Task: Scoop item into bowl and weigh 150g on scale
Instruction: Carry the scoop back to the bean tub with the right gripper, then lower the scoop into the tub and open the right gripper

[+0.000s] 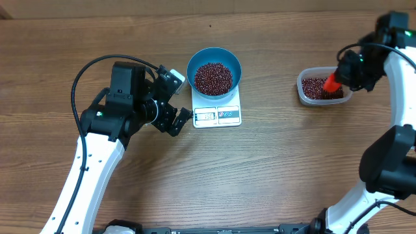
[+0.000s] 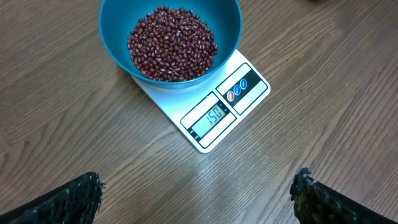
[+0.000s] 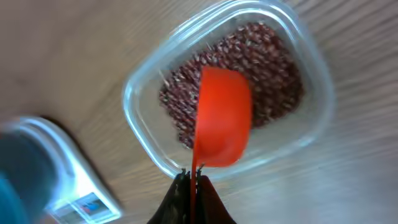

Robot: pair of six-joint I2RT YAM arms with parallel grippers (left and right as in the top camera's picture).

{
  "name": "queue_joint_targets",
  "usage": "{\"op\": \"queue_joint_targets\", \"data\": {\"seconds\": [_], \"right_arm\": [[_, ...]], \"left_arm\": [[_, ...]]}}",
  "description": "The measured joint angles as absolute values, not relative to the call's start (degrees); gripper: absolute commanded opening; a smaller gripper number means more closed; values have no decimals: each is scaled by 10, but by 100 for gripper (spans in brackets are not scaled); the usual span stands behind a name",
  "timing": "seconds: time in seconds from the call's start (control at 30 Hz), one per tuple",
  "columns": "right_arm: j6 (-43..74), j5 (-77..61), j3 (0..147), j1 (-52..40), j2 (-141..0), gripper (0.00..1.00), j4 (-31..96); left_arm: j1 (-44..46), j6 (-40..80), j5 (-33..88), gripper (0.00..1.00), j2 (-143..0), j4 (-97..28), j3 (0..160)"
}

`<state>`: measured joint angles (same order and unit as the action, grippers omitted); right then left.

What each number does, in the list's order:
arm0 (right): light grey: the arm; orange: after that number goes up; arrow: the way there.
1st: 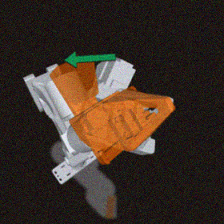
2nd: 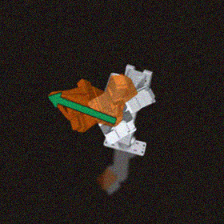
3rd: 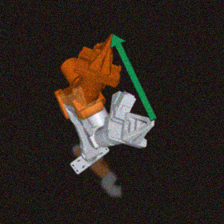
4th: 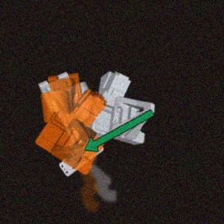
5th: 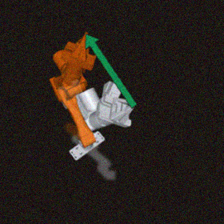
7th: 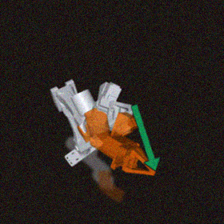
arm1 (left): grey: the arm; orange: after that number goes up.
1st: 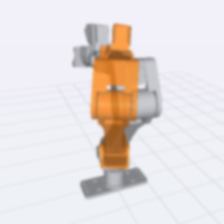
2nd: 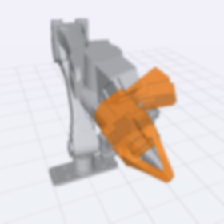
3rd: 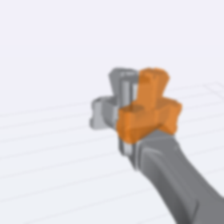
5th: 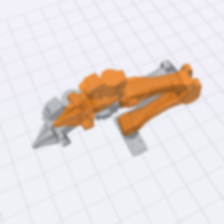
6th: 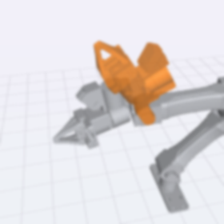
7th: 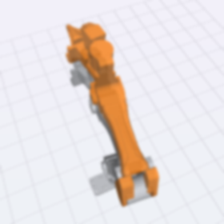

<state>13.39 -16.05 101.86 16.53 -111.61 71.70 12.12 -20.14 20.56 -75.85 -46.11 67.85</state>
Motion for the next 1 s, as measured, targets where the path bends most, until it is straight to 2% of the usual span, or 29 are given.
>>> {"op": "queue_joint_targets", "data": {"seconds": [0.1,0.33,0.67,0.73,0.8,1.0], "right_arm": [[185,-218,995,181,-1116,4,674],[258,-247,978,181,-1116,4,637],[282,-250,947,181,-1116,5,608],[283,-246,942,181,-1116,17,607],[283,-229,941,181,-1116,18,606],[286,-213,941,181,-1116,43,609]], "left_arm": [[121,-201,206,99,-759,-461,679],[121,-201,206,100,-759,-461,679],[121,-201,206,100,-759,-461,679],[121,-201,206,100,-759,-461,679],[121,-201,206,100,-759,-461,679],[121,-201,206,99,-759,-461,679]]}}
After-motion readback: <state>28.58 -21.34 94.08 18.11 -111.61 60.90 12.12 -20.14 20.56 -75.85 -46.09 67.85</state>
